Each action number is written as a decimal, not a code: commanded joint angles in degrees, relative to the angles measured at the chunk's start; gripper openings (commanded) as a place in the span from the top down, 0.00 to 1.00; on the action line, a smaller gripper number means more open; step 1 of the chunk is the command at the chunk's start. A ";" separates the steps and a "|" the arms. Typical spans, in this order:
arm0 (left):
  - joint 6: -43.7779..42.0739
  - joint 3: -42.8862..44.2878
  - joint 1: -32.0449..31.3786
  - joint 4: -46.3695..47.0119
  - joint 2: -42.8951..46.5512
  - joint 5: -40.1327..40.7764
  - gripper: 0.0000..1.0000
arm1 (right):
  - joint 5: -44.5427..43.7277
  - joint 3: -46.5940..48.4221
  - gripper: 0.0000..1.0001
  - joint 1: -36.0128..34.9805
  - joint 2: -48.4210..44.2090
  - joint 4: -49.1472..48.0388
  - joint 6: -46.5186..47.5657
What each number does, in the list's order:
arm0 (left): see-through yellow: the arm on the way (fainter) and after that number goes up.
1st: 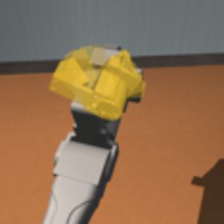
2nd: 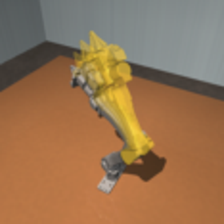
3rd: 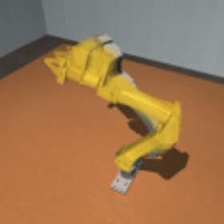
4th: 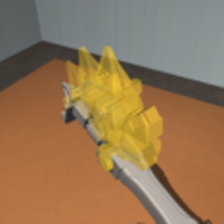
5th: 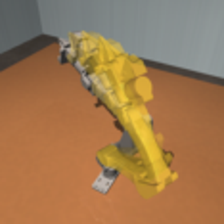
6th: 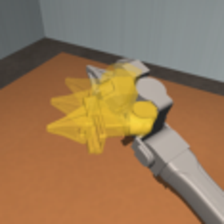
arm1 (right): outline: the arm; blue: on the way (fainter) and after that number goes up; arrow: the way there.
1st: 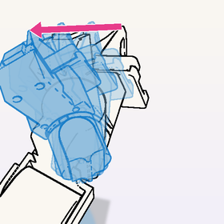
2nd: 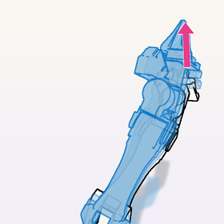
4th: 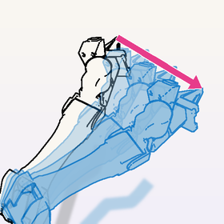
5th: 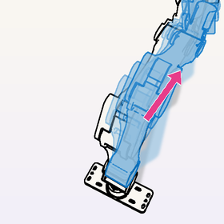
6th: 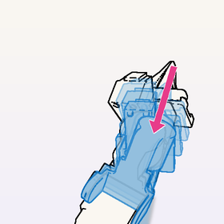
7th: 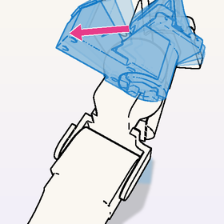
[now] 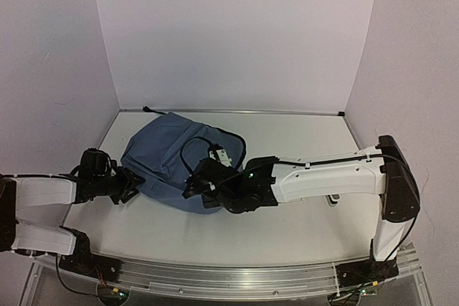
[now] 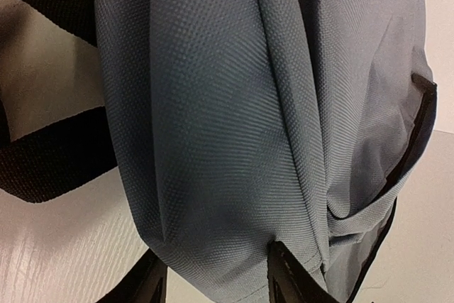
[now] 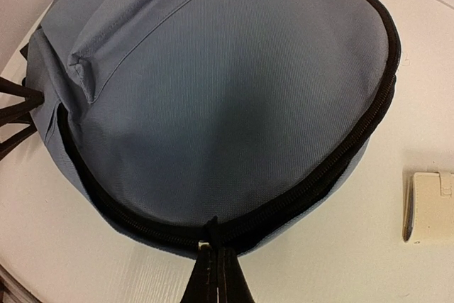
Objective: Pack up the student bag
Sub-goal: Zip the student bag at the center of the board.
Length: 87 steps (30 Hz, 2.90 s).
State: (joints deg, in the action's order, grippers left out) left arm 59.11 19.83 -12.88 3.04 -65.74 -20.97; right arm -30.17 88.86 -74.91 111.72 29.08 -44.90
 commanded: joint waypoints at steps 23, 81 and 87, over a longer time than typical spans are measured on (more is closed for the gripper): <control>-1.04 1.62 -0.05 1.21 -1.08 6.79 1.00 | -3.33 0.40 1.00 0.02 -4.82 -0.86 0.55; -34.02 26.34 -23.85 -0.95 -1.74 -1.63 0.26 | 33.75 -12.68 1.00 19.76 -16.79 -25.76 9.20; -37.90 27.45 -27.09 0.37 -7.66 -0.80 0.24 | 33.45 -13.65 1.00 19.79 -17.39 -26.33 7.65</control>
State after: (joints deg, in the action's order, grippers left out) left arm 25.92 44.88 -38.53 -1.30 -70.50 -21.88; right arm 2.70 75.31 -54.94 98.42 7.14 -35.65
